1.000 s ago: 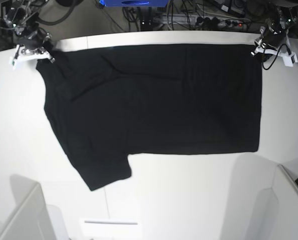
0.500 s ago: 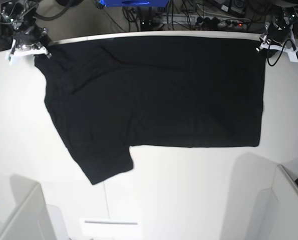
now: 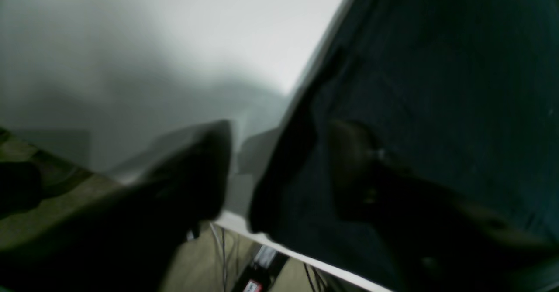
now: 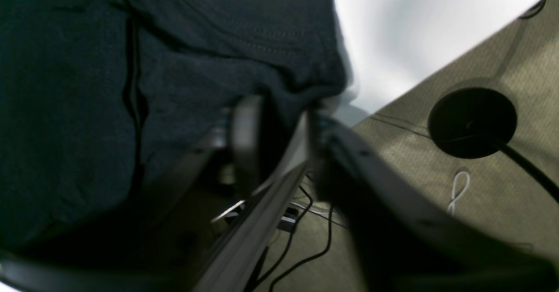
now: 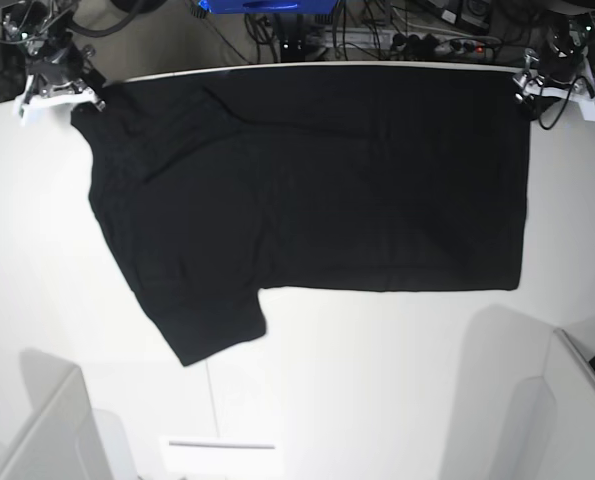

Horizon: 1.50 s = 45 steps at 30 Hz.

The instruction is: Fold the T-shirt properly

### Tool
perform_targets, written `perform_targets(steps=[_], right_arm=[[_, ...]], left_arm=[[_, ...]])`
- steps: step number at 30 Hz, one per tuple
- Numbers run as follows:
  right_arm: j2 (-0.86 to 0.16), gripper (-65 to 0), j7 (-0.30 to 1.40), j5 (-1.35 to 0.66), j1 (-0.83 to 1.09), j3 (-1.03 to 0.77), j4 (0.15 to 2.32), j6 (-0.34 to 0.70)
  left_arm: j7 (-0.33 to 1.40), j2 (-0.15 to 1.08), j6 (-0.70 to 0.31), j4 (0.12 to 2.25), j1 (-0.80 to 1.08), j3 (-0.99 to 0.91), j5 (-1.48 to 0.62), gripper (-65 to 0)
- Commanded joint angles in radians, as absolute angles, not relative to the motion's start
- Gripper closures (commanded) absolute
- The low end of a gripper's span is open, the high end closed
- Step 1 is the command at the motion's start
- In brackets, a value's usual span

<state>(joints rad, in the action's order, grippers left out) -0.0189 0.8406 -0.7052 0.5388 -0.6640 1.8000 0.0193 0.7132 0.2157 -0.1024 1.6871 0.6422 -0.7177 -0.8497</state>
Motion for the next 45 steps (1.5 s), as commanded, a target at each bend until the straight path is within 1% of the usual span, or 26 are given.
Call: perform_targets(steps=[1,2,3,4,6,8,12,13,15,16,18,19,21,22,28,31,35,38,39,42,43,45], right_arm=[[-0.030,-26.9,0.826,-0.713,0.544,-0.674,1.819,0.024],[-0.030,-30.6,0.825,-0.713,0.545,-0.679,1.824,0.024],[-0.027,-31.4,0.825,-0.713,0.545,-0.700,1.839,0.024],[-0.018,-30.9,0.825,-0.713,0.545,-0.720,1.854,0.024],[0.005,-30.9,0.825,-0.708,0.541,-0.760,1.908,0.024],[0.004,-30.8,0.825,-0.705,0.536,-0.766,1.957,0.024],[-0.065,-30.6,0.832,-0.704,0.453,-0.700,1.968,0.024],[-0.077,-30.5,0.832,-0.705,0.423,-0.676,1.956,0.024],[-0.091,-30.5,0.834,-0.704,0.369,-0.636,1.934,0.024],[-0.101,-30.5,0.834,-0.704,0.341,-0.616,1.922,0.024],[-0.120,-30.5,0.834,-0.702,0.286,-0.573,1.896,0.024],[-0.133,-30.5,0.834,-0.702,0.251,-0.545,1.876,0.022],[-0.162,-30.5,0.834,-0.702,0.173,-0.492,1.810,0.016],[-0.176,-30.5,0.834,-0.702,0.134,-0.473,1.773,0.016],[-0.248,-30.5,0.831,-0.702,-0.085,-0.374,1.512,0.015],[-0.282,-30.5,0.819,-0.702,-0.208,-0.306,1.353,0.015],[-0.323,-31.4,0.731,-0.702,-0.381,-0.185,1.102,0.021],[-0.343,-31.8,0.653,-0.702,-0.492,-0.056,0.931,0.022],[-0.343,-33.6,0.625,-0.702,-0.530,-0.015,0.877,0.022],[-0.338,-42.0,0.550,-0.702,-0.622,0.077,0.728,0.022],[-0.337,-43.5,0.527,-0.702,-0.650,0.104,0.688,0.024],[-0.329,-44.1,0.486,-0.704,-0.693,0.154,0.619,0.051]], left_arm=[[0.694,0.229,-0.102,1.712,0.653,-0.759,-0.855,-44.1],[0.694,0.229,-0.102,1.725,0.651,-0.785,-0.857,-48.1],[0.694,0.228,-0.102,1.742,0.651,-0.812,-0.857,-50.8],[0.694,0.228,-0.102,1.758,0.651,-0.835,-0.858,-51.8],[0.694,0.228,-0.102,1.794,0.651,-0.888,-0.858,-51.7],[0.694,0.228,-0.102,1.828,0.651,-0.918,-0.858,-51.5],[0.694,0.236,-0.102,1.883,0.641,-0.911,-0.858,-51.2],[0.694,0.236,-0.102,1.896,0.628,-0.895,-0.858,-49.5],[0.694,0.237,-0.102,1.908,0.605,-0.862,-0.854,-43.3],[0.694,0.237,-0.102,1.910,0.593,-0.846,-0.854,-38.5],[0.694,0.237,-0.101,1.908,0.567,-0.814,-0.854,-27.0],[0.694,0.239,-0.097,1.906,0.553,-0.800,-0.854,-20.4],[0.694,0.239,-0.097,1.906,0.533,-0.776,-0.854,-5.3],[0.694,0.239,-0.097,1.906,0.524,-0.766,-0.854,0.0],[0.694,0.239,-0.097,1.906,0.503,-0.763,-0.852,0.0],[0.694,0.239,-0.097,1.908,0.499,-0.760,-0.786,0.0],[0.694,0.232,-0.097,1.913,0.496,-0.759,-0.668,0.0],[0.694,0.231,-0.099,1.910,0.504,-0.768,-0.656,0.0],[0.694,0.231,-0.099,1.910,0.509,-0.768,-0.656,0.0],[0.694,0.229,-0.099,1.910,0.509,-0.768,-0.657,0.0],[0.694,0.229,-0.099,1.910,0.509,-0.768,-0.659,0.0],[0.694,0.228,-0.099,1.910,0.510,-0.768,-0.659,0.0]])
